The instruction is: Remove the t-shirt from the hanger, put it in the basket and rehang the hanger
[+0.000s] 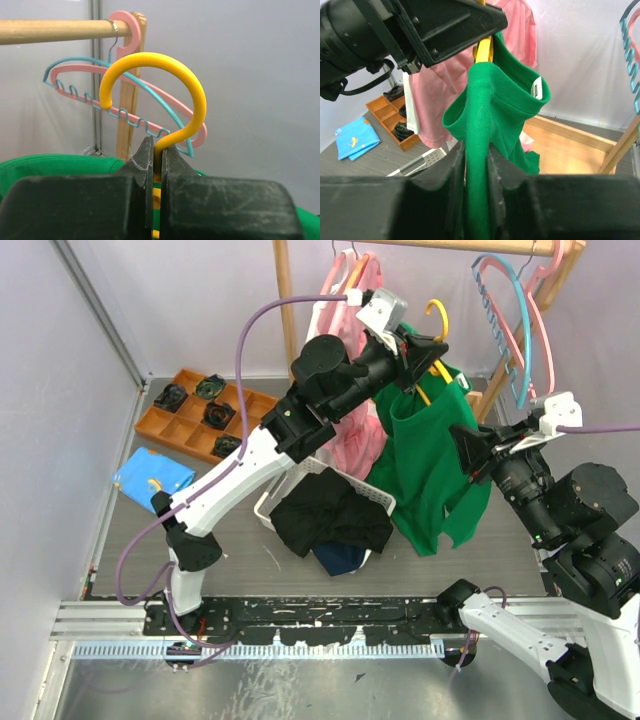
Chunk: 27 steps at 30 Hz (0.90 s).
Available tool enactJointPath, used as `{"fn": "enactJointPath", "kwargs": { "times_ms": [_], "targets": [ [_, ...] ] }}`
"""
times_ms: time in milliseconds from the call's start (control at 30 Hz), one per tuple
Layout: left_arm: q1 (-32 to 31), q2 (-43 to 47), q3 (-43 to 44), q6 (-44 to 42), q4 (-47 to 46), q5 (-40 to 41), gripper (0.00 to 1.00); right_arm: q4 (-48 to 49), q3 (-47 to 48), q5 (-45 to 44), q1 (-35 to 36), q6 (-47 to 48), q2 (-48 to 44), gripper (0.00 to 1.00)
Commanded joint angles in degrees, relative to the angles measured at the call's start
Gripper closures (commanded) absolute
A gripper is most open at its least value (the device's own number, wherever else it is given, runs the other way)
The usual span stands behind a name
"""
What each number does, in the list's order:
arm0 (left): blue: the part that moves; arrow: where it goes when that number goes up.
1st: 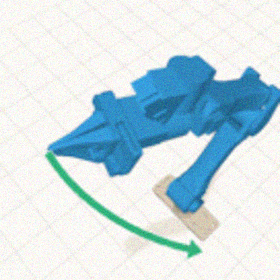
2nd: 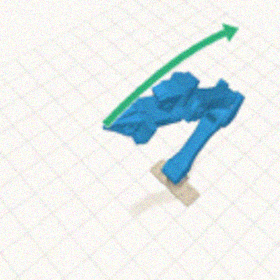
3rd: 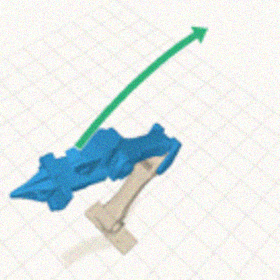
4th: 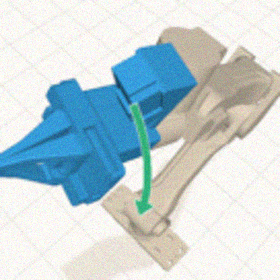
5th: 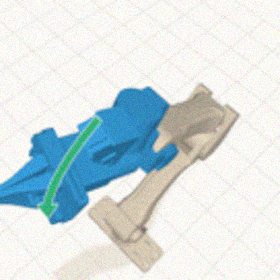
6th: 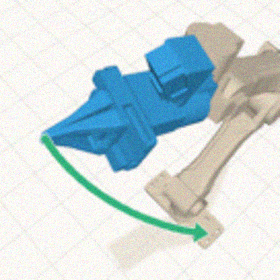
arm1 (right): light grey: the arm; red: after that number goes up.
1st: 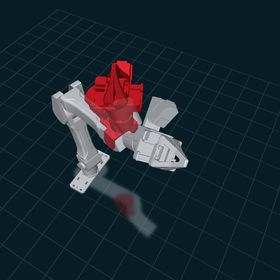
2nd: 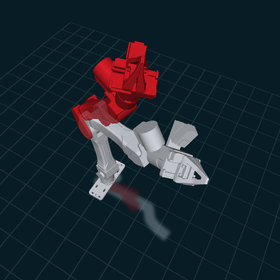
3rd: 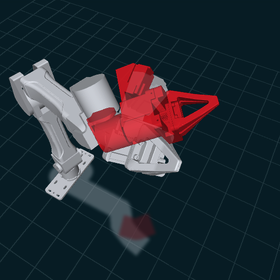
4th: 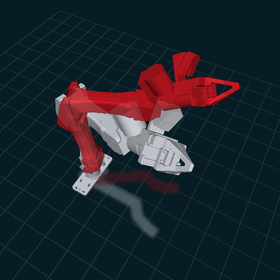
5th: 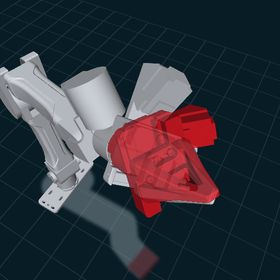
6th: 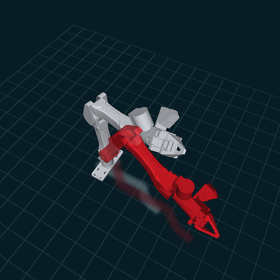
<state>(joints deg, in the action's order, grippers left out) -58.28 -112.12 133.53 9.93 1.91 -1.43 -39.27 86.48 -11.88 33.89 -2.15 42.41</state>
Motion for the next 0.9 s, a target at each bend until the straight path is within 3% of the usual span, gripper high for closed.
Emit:
{"fn": "enactJointPath", "kwargs": {
  "times_ms": [0, 200, 867],
  "targets": [
    [0.2, 1.1, 1.8, -0.1, -0.2, 6.1, 1.00, 4.8, 1.7, -0.1, 0.0, 0.6, -0.2, 0.66],
    [0.3, 1.6, 3.2, -1.9, 0.0, 11.4, 1.00, 1.4, 1.7, -0.1, 0.0, -0.5, -2.1, 0.54],
    [2.0, 2.0, 7.7, -0.6, 0.8, 12.8, 1.00, -8.4, -4.4, 0.1, 0.0, -10.1, -10.6, 0.51]
  ]
}}
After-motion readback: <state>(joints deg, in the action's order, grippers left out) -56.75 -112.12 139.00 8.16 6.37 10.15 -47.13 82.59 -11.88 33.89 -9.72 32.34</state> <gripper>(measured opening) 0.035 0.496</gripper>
